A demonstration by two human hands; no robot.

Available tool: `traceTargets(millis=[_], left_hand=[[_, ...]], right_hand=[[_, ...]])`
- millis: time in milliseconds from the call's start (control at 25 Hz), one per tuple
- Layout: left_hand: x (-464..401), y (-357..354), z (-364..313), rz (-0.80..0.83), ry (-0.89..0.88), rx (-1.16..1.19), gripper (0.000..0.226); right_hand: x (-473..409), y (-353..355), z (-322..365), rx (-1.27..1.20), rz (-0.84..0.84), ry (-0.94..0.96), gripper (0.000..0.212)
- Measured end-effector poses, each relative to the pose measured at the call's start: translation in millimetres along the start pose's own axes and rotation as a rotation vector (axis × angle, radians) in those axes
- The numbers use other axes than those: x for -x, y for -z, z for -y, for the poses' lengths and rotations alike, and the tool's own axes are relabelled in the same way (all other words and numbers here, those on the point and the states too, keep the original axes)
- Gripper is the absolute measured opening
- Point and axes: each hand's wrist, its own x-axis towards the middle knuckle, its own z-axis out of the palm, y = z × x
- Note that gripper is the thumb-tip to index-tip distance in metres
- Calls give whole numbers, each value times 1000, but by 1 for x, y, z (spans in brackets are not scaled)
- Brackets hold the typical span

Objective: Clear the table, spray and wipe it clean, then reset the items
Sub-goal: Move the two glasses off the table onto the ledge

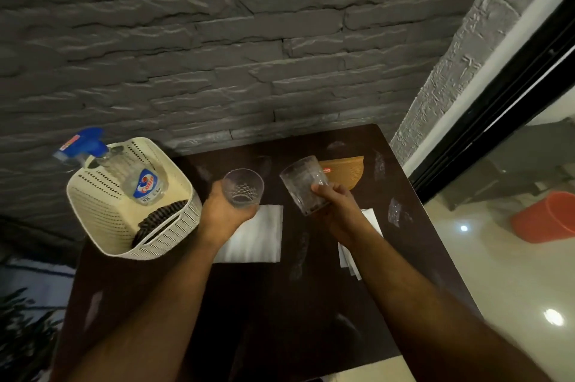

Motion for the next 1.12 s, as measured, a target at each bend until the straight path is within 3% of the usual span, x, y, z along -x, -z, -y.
traceTargets(millis=[120,240,400,600,920,1040,1120], left_hand=[[32,13,0,-91,128,346,75],[53,43,2,-135,182,516,65],[82,90,15,-244,188,578,60],[141,155,62,-411,184,576,65],[315,236,206,-729,351,571,84],[380,257,251,-814,405,572,84],[426,261,286,-883,454,590,87]], right_hand=[[-1,-12,7,95,52,33,88],[-5,-35,3,131,207,22,81],[2,-83,-18,288,344,64,44],[19,-161,-51,645,528,177,91],[150,-300,-179,865,994,290,50],[195,-332,-251,930,1070,253,47],[225,-345,-301,962,1056,244,56]])
